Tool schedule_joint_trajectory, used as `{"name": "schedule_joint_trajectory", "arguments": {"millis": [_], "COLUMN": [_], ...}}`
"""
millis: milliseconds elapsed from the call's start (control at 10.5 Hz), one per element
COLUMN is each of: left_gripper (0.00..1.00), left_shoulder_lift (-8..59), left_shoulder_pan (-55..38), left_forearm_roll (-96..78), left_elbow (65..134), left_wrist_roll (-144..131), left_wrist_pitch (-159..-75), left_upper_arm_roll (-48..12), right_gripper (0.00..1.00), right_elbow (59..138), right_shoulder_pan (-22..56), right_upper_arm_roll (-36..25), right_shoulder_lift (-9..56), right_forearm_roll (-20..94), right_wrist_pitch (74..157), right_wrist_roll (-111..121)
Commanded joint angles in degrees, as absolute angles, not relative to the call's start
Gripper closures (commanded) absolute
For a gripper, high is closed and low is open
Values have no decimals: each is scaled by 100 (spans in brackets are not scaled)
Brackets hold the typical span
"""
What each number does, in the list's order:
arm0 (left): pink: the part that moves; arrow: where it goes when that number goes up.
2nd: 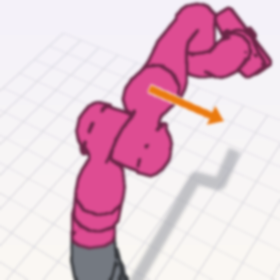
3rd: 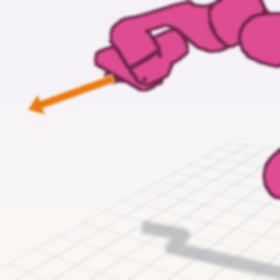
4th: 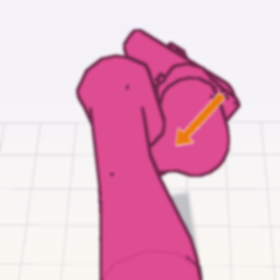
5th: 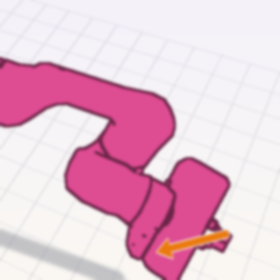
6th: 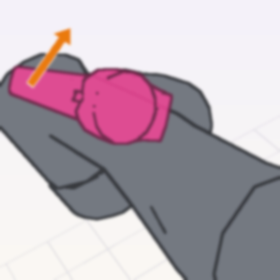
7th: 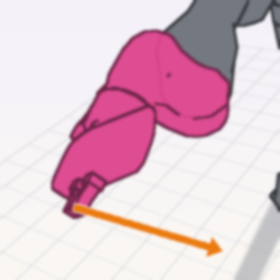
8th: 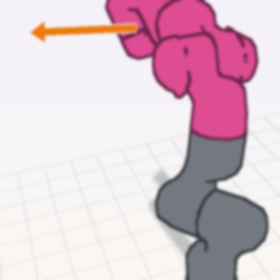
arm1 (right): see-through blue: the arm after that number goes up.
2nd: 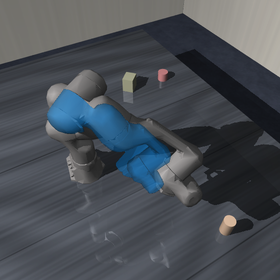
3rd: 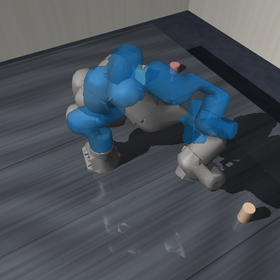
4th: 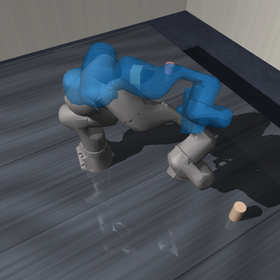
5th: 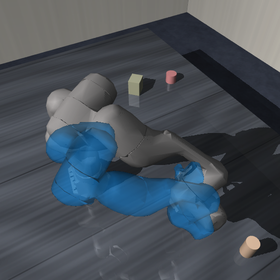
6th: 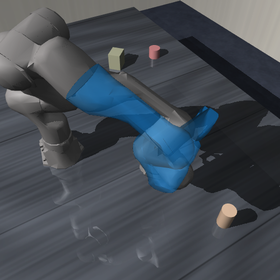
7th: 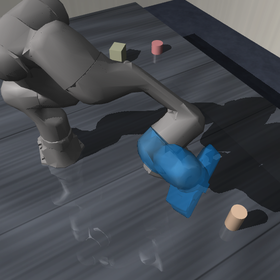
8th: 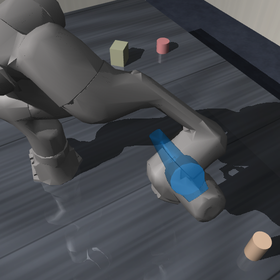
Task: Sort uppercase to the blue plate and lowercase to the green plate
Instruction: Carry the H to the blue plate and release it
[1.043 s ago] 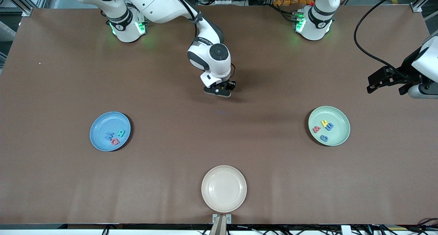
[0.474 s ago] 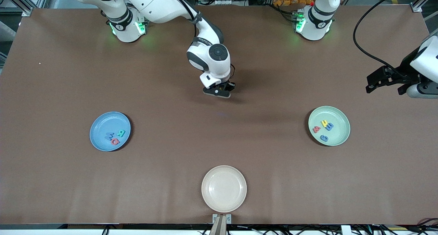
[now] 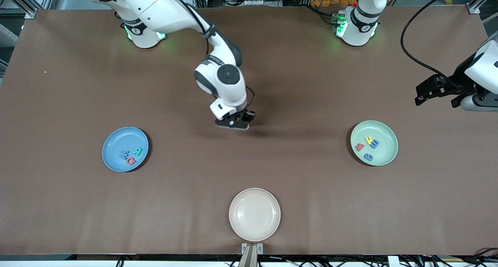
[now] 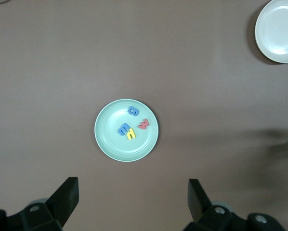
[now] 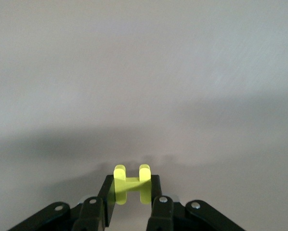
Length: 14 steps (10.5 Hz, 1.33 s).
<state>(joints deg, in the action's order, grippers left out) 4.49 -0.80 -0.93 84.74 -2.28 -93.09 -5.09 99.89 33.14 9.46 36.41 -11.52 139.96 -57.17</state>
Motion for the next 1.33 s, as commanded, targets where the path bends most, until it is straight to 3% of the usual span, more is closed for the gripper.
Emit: {"name": "schedule_joint_trajectory", "arguments": {"millis": [0, 190, 474, 1233], "left_gripper": [0, 0, 0, 0], "left_shoulder_lift": [334, 334, 334, 325], "left_shoulder_pan": [-70, -79, -70, -70], "left_forearm_roll": [-176, -176, -176, -176], "left_elbow": [8543, 8543, 8552, 8543], "left_wrist_roll": [-290, -299, -395, -633], "left_wrist_pitch": [-9255, -9264, -9255, -9158], "left_upper_arm_roll": [-527, -527, -624, -782], "right_gripper": [100, 100, 100, 100], "right_elbow": [10046, 9897, 9861, 10221], "right_shoulder_pan": [3156, 2893, 2629, 1162], "right_upper_arm_roll": [678, 520, -217, -835], "right_shoulder_lift": [3446, 3271, 3024, 3059], "right_forearm_roll": [-1161, -837, -273, -185], "right_wrist_pitch": [13896, 13240, 12544, 12437], "right_wrist_roll": [-5004, -4092, -2064, 1229]}}
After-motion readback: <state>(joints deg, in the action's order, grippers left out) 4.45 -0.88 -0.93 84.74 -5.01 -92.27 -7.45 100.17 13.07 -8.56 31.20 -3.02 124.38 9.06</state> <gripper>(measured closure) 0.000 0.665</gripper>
